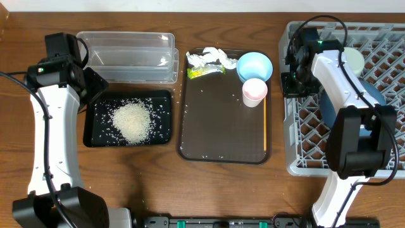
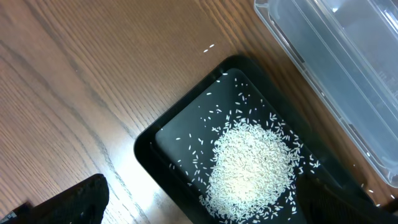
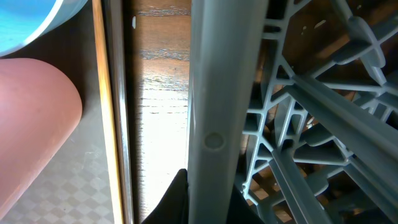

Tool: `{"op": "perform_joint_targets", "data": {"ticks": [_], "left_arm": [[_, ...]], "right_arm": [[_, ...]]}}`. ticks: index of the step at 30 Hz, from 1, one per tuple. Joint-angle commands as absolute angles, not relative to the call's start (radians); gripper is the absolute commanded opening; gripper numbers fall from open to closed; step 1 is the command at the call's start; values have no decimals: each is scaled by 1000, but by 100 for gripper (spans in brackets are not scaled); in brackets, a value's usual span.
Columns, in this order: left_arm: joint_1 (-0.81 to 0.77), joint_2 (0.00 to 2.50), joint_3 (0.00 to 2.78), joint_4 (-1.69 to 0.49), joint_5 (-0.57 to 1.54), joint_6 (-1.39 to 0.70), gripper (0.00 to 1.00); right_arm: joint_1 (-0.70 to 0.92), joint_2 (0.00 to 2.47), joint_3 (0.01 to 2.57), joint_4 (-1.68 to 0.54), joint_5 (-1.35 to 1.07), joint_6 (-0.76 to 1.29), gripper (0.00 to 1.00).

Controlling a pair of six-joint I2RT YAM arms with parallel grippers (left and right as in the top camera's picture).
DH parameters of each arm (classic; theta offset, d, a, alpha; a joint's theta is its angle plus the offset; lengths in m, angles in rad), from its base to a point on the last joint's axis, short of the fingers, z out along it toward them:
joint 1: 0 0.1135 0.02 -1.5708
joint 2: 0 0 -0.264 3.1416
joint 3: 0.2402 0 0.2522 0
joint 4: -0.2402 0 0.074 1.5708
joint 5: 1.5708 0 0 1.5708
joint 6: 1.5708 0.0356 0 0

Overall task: Sort waste into correct bins and load items into the dishwasher rack
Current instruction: 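Push the blue bowl upright against the rack with the right gripper, then move the right gripper over the pink cup on the brown tray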

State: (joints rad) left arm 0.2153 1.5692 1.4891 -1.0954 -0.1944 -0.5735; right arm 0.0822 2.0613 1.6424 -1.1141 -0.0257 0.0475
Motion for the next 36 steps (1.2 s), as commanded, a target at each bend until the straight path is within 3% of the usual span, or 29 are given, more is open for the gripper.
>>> {"op": "perform_joint_targets", "data": {"ticks": [1,10,18,26,31,36], "left_arm": [[219,1573,1509,-1098,-211,-582,97],[219,1573,1509,-1098,-211,-582,97],[219,1573,1509,-1098,-211,-582,97],[219,1573,1509,-1098,-211,-582,98],[219,1573,1509,-1098,-211,-582,97],[219,1573,1509,-1098,-211,-582,98]], "right_arm": [[70,2074,1629,-1080,-43,-76,4],[72,2074,1653,-1083,-106,-12,11],[72,2074,1799,-1200,-105,22,35],[87,2072,2068,-1380,-134,29,35],[152,2072,2145,-1390,-255,-72,35],[266,2080,2139,-1349,-207,-76,36]]}}
